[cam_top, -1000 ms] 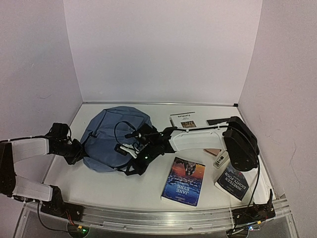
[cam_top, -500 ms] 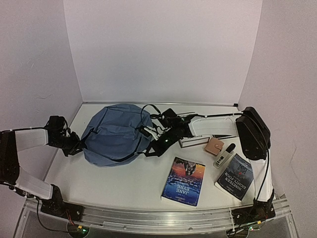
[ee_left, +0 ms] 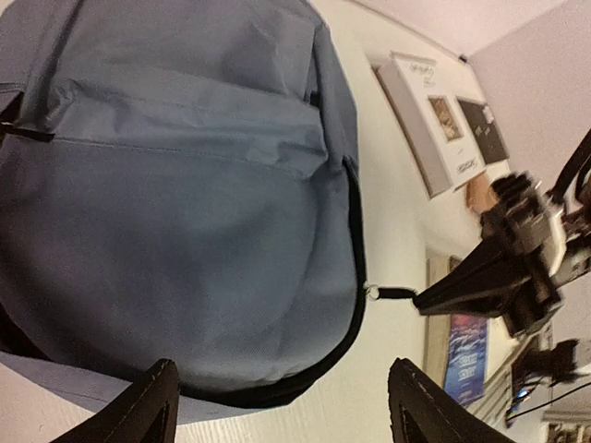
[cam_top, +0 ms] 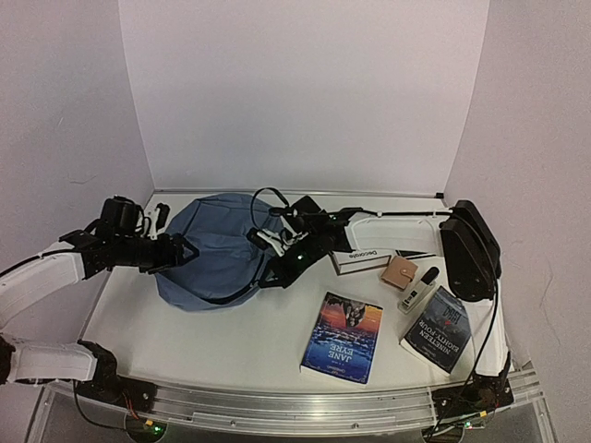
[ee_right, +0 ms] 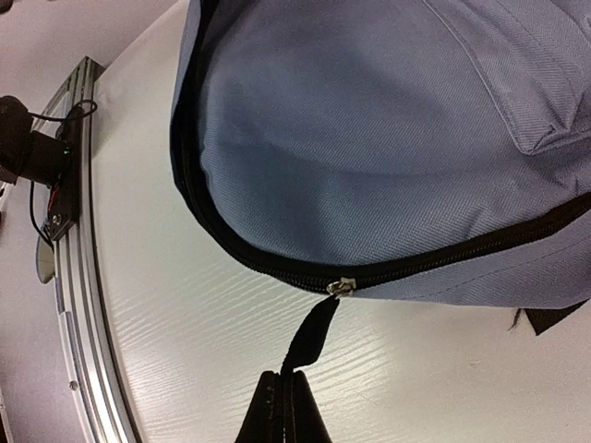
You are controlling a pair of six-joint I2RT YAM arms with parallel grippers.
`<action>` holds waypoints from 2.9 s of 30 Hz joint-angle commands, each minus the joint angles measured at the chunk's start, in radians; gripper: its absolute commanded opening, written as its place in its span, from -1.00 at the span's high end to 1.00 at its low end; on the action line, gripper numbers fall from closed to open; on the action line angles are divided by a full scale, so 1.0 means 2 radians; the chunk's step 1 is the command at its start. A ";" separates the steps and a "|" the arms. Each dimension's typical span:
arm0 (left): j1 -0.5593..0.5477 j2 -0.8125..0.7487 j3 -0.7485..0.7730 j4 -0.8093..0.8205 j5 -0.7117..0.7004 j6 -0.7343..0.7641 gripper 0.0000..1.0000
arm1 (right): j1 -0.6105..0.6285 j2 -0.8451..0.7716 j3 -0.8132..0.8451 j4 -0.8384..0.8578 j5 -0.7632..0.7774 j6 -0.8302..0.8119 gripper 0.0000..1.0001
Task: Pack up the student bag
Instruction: Unzip the student bag at the center of the board, then adjust the student bag at the center of the board.
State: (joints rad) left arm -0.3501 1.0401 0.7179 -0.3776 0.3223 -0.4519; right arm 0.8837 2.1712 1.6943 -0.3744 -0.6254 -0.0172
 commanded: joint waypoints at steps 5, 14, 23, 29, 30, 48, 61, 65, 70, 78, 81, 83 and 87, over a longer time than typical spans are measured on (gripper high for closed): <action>-0.187 0.144 0.080 -0.033 -0.163 0.104 -0.47 | -0.018 0.005 0.019 0.002 0.003 0.043 1.00; -0.241 0.238 0.115 -0.010 -0.224 0.168 -0.38 | -0.022 0.003 0.017 0.005 0.001 0.054 1.00; -0.257 0.286 0.135 -0.045 -0.243 0.174 0.52 | -0.033 0.006 0.028 0.006 0.003 0.058 1.00; -0.264 0.251 0.121 -0.044 -0.244 0.159 0.97 | -0.050 0.019 0.051 0.005 0.047 0.050 1.00; -0.265 0.245 0.118 -0.046 -0.244 0.157 0.99 | -0.055 0.026 0.057 0.006 0.059 0.048 1.00; -0.280 0.227 0.101 -0.037 -0.224 0.131 1.00 | -0.137 0.144 0.214 0.004 0.162 0.052 1.00; -0.273 0.264 0.174 -0.026 -0.207 0.076 -0.23 | -0.136 0.062 0.142 0.001 0.053 0.006 -0.47; -0.238 0.207 0.146 -0.042 -0.206 0.020 -0.28 | -0.132 0.026 0.108 -0.001 0.034 -0.025 -0.65; -0.188 0.147 0.099 -0.084 -0.209 -0.048 -0.19 | -0.096 0.002 0.086 -0.007 0.043 -0.052 -0.69; -0.160 0.075 0.026 -0.100 -0.211 -0.146 -0.15 | 0.007 0.010 0.074 -0.030 0.103 -0.149 -0.52; -0.152 0.069 0.015 -0.100 -0.210 -0.165 -0.14 | 0.029 0.029 0.083 -0.039 0.129 -0.177 -0.41; -0.147 0.073 0.010 -0.098 -0.206 -0.171 -0.14 | 0.038 0.042 0.091 -0.043 0.139 -0.187 -0.37; -0.144 0.090 0.006 -0.087 -0.198 -0.178 -0.14 | 0.047 0.059 0.101 -0.056 0.146 -0.201 -0.37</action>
State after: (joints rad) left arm -0.6463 1.2018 0.7355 -0.5760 -0.0921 -0.7569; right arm 0.9939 2.2414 1.8584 -0.4406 -0.3994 -0.3494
